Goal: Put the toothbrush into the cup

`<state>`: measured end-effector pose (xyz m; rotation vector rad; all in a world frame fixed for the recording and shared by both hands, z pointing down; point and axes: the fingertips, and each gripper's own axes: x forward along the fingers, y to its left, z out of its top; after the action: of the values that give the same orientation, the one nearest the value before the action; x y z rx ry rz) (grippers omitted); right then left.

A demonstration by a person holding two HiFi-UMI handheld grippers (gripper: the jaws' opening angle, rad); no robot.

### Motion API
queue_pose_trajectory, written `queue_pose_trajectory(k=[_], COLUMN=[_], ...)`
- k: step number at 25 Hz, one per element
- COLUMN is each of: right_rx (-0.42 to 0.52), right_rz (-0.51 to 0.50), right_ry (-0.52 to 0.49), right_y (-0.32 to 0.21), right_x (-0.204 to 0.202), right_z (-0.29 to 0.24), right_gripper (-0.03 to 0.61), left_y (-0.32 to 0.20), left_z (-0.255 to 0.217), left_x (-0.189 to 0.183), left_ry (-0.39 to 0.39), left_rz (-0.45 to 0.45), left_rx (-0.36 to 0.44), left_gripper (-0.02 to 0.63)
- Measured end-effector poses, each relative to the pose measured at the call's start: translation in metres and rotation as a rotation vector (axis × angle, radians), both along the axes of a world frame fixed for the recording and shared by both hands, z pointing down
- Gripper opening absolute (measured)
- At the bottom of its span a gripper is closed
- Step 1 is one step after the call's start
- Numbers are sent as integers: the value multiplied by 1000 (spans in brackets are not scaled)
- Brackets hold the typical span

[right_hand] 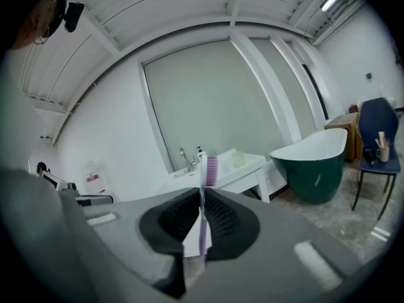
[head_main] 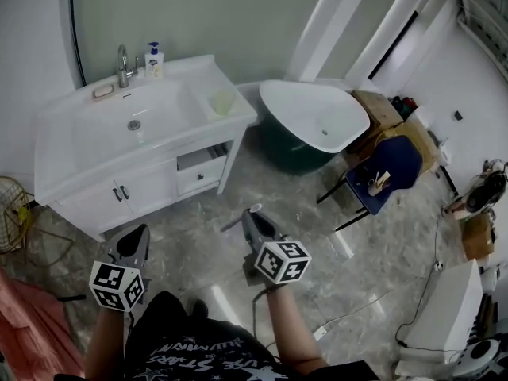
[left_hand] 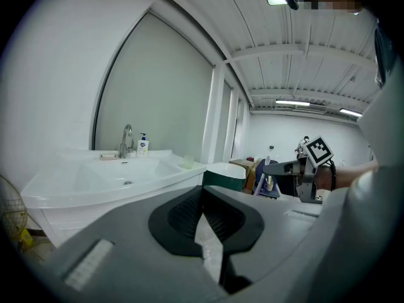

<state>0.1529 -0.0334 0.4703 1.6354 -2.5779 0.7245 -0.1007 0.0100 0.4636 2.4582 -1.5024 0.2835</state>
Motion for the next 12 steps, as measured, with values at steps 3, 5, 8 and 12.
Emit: queue_pose_trajectory(k=[3,5,8,12], right_rx=[-2,-8,-19,-15], right_rz=[10,19,27,39], right_ry=[-8,-12,-11,-6], right_y=[-16,-26,-41,-75], right_x=[11,17,22,29], right_z=[3,7,11,12], right_gripper=[28,28,28,28], left_y=[-15,-26,-46,-90], left_z=[1,4,8,9], left_x=[11,16,23,33], left_ry=[-1,5,6,19], left_rz=[3,8,22,46], left_rx=[-3,-6,-13,-6], left_gripper=[9,9,9,9])
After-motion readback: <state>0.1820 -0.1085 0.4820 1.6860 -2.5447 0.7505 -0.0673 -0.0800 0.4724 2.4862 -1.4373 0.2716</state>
